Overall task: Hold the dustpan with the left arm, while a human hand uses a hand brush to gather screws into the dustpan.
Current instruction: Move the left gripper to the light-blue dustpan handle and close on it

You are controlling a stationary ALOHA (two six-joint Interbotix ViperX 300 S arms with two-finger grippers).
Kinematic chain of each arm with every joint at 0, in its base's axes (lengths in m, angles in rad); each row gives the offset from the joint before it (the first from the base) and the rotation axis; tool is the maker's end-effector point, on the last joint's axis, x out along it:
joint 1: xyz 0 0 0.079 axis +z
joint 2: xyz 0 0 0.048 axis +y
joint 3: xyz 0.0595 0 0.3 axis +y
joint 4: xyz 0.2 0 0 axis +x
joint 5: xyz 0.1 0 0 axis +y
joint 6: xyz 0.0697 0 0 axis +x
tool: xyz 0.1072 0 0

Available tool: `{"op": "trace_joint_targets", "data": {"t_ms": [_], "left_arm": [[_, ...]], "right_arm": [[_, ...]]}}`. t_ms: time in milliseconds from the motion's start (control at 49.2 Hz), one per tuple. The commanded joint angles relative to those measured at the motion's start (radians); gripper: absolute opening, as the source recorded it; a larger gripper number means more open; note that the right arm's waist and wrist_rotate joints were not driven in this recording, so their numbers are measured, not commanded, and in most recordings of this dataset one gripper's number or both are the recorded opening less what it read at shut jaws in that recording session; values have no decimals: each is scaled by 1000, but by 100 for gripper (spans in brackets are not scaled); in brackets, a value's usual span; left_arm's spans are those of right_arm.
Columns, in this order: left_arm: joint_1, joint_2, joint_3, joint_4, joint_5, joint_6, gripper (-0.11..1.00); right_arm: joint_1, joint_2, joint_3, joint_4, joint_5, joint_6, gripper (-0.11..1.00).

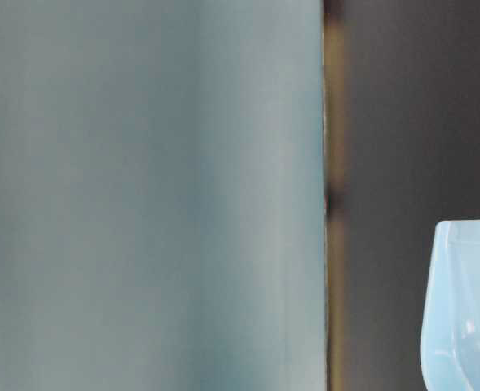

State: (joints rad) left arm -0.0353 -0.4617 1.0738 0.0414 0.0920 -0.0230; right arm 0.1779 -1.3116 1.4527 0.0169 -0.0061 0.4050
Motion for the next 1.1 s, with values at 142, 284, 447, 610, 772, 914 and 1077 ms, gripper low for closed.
{"op": "trace_joint_targets", "data": {"t_ms": [142,284,447,610,772,914,1077], "left_arm": [[18,60,-28,3,0,3,1],[37,95,-20,3,15,-9,27],[49,186,-35,3,12,-5,76],[48,278,-49,3,-34,3,89],[49,330,-48,3,-104,0,91],[49,353,-54,3,-155,0,91],[49,383,-57,3,-170,-11,90]], "right_arm": [[0,-124,28,-5,66,-2,0],[0,-163,29,-9,195,-2,0],[0,-179,31,-9,195,-2,0],[0,-179,34,-9,193,-2,0],[0,-176,46,-8,186,-2,0],[0,-178,46,-9,184,-2,0],[0,-176,46,-9,184,-2,0]]}}
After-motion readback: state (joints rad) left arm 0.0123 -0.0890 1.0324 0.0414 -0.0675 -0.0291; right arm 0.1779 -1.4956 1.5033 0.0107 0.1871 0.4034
